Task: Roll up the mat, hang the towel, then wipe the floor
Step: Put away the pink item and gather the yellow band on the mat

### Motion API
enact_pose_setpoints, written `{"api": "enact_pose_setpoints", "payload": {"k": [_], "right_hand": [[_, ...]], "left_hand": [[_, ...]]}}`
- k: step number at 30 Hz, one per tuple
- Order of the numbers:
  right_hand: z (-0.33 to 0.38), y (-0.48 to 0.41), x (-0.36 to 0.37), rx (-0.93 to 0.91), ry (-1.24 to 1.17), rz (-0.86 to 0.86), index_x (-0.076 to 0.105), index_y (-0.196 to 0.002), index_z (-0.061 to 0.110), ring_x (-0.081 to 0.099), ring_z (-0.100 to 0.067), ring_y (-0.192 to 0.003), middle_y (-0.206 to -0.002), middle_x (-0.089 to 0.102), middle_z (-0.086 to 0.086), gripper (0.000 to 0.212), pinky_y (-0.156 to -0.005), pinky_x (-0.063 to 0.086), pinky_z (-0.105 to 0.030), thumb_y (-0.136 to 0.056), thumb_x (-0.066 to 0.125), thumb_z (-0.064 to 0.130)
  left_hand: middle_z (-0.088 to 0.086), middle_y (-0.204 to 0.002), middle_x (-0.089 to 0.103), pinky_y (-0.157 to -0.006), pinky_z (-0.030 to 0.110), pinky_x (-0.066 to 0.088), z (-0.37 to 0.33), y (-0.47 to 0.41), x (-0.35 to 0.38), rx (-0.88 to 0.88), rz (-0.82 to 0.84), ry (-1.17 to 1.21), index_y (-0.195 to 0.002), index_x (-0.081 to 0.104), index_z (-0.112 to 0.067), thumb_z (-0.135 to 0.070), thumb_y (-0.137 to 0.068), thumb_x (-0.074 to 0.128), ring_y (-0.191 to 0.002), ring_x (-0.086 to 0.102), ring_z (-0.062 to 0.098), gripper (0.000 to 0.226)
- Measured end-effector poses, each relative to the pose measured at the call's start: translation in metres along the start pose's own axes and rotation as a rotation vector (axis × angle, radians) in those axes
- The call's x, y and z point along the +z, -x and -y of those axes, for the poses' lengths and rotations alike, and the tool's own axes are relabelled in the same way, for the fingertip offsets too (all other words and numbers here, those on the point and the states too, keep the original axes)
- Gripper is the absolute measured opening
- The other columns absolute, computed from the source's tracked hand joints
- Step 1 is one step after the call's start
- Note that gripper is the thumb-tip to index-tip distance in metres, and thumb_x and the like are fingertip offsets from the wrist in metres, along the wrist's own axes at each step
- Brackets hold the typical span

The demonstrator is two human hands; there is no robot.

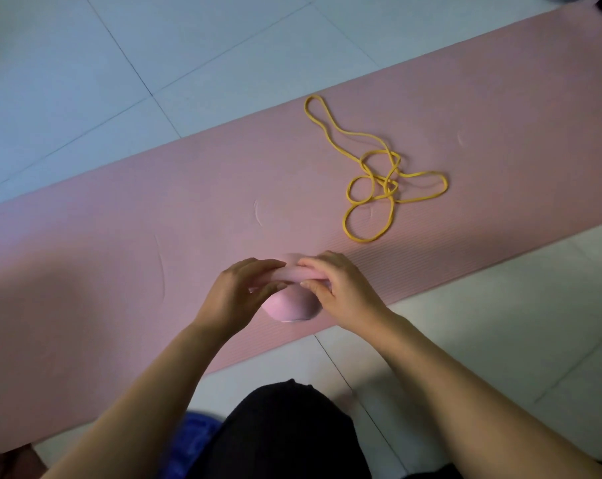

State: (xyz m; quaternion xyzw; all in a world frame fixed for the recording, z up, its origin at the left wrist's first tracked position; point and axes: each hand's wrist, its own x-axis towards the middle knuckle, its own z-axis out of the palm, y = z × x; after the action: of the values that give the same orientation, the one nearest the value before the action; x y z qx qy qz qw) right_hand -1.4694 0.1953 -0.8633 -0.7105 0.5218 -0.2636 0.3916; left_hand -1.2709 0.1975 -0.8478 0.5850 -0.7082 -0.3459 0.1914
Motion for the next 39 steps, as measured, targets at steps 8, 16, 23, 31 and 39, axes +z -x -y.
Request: {"api": "enact_pose_setpoints", "payload": {"k": [8,16,23,31,39], "right_hand": [[0.154,0.04,-0.144,0.047,-0.036,-0.06,0.063,-0.113,0.009,0.055,-0.028,-0.092,-0.099,0.062,-0.009,0.03,-0.082,0.037,-0.019,-0.083,0.06,0.011],[0.334,0.115,-0.324,0.175,-0.079,-0.178,0.064,-0.111,0.011,0.057,-0.023,-0.093,-0.098,0.064,-0.007,0.031,-0.082,0.041,-0.022,-0.081,0.064,0.02],[0.418,0.201,-0.451,0.286,-0.095,-0.336,0.062,-0.116,0.018,0.055,-0.018,-0.098,-0.104,0.062,-0.004,0.033,-0.087,0.041,-0.024,-0.084,0.06,0.012],[0.423,0.296,-0.545,0.392,-0.093,-0.57,0.065,-0.111,0.024,0.056,-0.014,-0.098,-0.103,0.062,0.002,0.029,-0.088,0.045,-0.03,-0.084,0.065,0.014],[0.402,0.352,-0.613,0.499,-0.095,-0.711,0.063,-0.112,0.027,0.054,-0.011,-0.104,-0.108,0.06,0.008,0.029,-0.094,0.041,-0.027,-0.084,0.065,0.018]], "left_hand": [[-0.003,-0.084,0.066,-0.065,0.016,0.043,-0.179,0.018,-0.12,0.086,0.064,0.009,-0.108,0.068,-0.022,-0.05,-0.08,0.059,-0.072,0.055,0.008,0.041],[-0.006,-0.082,0.062,-0.066,0.007,0.035,-0.407,0.048,-0.239,0.237,0.188,0.006,-0.107,0.068,-0.02,-0.048,-0.079,0.06,-0.072,0.048,0.002,0.04],[-0.003,-0.094,0.066,-0.073,0.009,0.039,-0.58,0.06,-0.269,0.379,0.367,0.025,-0.108,0.066,-0.015,-0.033,-0.08,0.064,-0.083,0.055,0.007,0.033],[-0.011,-0.095,0.064,-0.075,0.007,0.04,-0.706,0.067,-0.211,0.558,0.463,0.022,-0.107,0.067,-0.015,-0.033,-0.078,0.063,-0.086,0.056,0.0,0.034],[-0.015,-0.093,0.064,-0.072,0.004,0.037,-0.8,0.05,-0.151,0.656,0.555,-0.019,-0.103,0.067,-0.021,-0.025,-0.081,0.07,-0.082,0.057,-0.005,0.023]]}}
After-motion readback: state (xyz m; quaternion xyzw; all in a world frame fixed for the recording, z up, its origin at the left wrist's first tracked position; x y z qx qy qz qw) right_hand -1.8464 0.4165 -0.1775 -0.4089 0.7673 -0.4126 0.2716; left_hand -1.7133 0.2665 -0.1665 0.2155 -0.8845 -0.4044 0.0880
